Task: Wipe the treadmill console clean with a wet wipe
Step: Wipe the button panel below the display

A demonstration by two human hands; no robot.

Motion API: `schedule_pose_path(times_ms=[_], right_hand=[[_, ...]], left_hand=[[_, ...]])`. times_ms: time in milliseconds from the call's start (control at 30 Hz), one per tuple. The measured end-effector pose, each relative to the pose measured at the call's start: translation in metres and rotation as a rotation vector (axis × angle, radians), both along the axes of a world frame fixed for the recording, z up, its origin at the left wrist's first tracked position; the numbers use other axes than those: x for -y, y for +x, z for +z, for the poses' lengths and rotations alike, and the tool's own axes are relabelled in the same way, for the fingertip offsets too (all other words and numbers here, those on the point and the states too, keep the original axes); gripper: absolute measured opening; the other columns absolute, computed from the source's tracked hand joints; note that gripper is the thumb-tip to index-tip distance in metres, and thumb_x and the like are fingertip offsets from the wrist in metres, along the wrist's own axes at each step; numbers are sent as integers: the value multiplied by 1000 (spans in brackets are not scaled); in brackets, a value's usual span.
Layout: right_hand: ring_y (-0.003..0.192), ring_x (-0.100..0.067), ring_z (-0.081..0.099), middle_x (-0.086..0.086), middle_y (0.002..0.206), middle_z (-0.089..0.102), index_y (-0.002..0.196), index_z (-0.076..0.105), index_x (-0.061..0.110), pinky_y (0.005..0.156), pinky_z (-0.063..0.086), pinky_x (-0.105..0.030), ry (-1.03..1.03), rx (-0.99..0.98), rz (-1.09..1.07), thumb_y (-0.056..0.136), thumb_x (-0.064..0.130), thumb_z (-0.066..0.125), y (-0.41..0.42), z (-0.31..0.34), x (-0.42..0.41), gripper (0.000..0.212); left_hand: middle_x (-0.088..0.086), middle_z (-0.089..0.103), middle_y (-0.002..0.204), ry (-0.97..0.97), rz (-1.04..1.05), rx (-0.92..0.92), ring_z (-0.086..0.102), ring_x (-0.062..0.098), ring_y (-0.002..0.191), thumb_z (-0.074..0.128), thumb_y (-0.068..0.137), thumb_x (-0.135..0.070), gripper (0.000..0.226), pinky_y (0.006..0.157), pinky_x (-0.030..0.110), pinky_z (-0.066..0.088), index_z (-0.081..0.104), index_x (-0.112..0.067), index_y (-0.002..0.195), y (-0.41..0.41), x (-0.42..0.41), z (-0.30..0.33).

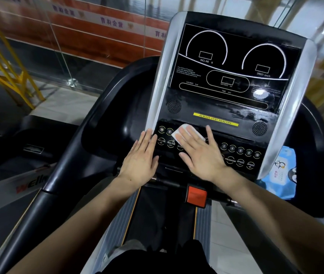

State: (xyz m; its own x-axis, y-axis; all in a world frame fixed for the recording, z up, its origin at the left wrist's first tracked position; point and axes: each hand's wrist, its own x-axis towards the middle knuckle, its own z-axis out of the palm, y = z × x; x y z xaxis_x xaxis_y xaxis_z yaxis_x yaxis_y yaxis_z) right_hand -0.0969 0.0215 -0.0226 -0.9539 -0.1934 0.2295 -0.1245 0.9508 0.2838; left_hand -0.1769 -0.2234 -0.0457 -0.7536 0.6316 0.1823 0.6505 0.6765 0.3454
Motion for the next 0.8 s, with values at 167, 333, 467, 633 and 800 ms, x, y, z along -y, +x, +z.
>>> schedule_pose_path(times_ms=[167, 333, 467, 633, 800], right_hand=[[161, -16, 11, 3, 173, 21, 164, 30, 24, 126, 1, -66, 12, 90, 171, 110, 44, 32, 21, -23, 11, 57], [161, -17, 12, 3, 173, 18, 166, 22, 25, 126, 0, -66, 50, 42, 97, 110, 46, 31, -6, 6, 4, 60], [162, -17, 9, 2, 173, 20, 166, 22, 25, 126, -1, -66, -2, 11, -18, 110, 47, 29, -12, 8, 16, 60], [161, -18, 11, 2, 173, 22, 164, 29, 23, 127, 4, -64, 32, 111, 129, 110, 47, 34, 7, -18, 30, 60], [162, -18, 8, 1, 174, 14, 167, 19, 24, 127, 1, -64, 70, 77, 73, 109, 50, 34, -13, 5, 24, 65]], left_hand=[[6, 0, 174, -16, -33, 6, -1, 17, 160, 43, 106, -33, 70, 130, 38, 12, 12, -8, 164, -9, 7, 0], [1, -1, 174, -60, -45, -6, -3, 17, 160, 38, 107, -34, 68, 131, 42, 12, 9, -12, 165, -18, 16, 6], [-3, -9, 173, -112, -61, 2, -11, 17, 159, 34, 109, -37, 67, 131, 46, 6, 6, -15, 165, -22, 19, 11], [-7, -19, 171, -176, -87, 21, -17, 19, 158, 31, 109, -39, 67, 130, 51, 3, 2, -18, 165, -27, 24, 12], [-11, -23, 170, -228, -113, -5, -19, 21, 158, 28, 109, -41, 67, 129, 55, 2, -3, -21, 165, -36, 32, 12]])
